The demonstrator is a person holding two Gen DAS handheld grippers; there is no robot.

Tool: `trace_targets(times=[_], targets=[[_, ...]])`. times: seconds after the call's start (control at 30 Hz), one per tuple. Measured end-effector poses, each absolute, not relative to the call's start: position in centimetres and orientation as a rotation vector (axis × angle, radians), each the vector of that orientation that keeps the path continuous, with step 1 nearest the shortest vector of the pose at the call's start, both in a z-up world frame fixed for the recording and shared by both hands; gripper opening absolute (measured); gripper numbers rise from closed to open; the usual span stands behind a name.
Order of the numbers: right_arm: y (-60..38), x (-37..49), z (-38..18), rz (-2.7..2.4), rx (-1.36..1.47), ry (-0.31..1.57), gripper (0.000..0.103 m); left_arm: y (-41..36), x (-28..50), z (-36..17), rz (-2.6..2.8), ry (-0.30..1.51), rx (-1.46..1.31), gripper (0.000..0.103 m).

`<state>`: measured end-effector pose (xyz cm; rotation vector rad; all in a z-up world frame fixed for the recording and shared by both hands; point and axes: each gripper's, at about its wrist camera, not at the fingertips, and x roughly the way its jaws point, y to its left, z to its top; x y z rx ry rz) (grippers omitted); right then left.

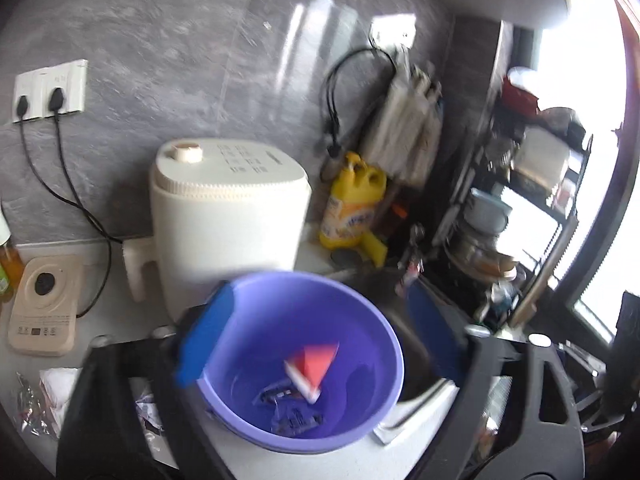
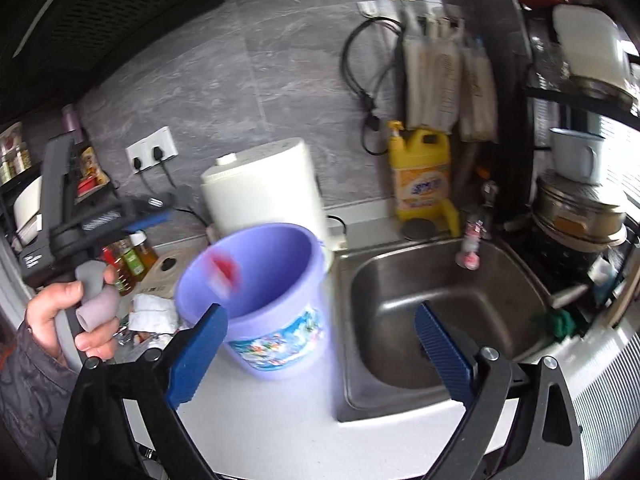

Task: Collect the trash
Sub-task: 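Carry both items over the lavender bucket and open both tools to drop them, then move both tools back over the trash pile on the counter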

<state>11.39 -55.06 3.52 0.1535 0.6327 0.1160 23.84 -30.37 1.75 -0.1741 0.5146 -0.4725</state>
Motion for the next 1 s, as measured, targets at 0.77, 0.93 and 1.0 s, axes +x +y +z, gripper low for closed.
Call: trace_targets(times=[0.77,0.93,1.0], targets=[[-41.1,14.0,-1.8,0.432,0.134,0.728,0.095,-11.4,14.4,-0.5,-0.007,0.585,-0.228,0.097],[-37.2,14.5,-2.6,0.497,0.102,0.740,0.095,-7.7,12.0,-1.6,0.086,0.615,-0.244,0.097],[-35.2,14.6,-3.1,0.531,0.089,0.743,0.095,-6.3,11.5,-1.9,0.107,0.629,-0.255,0.096]])
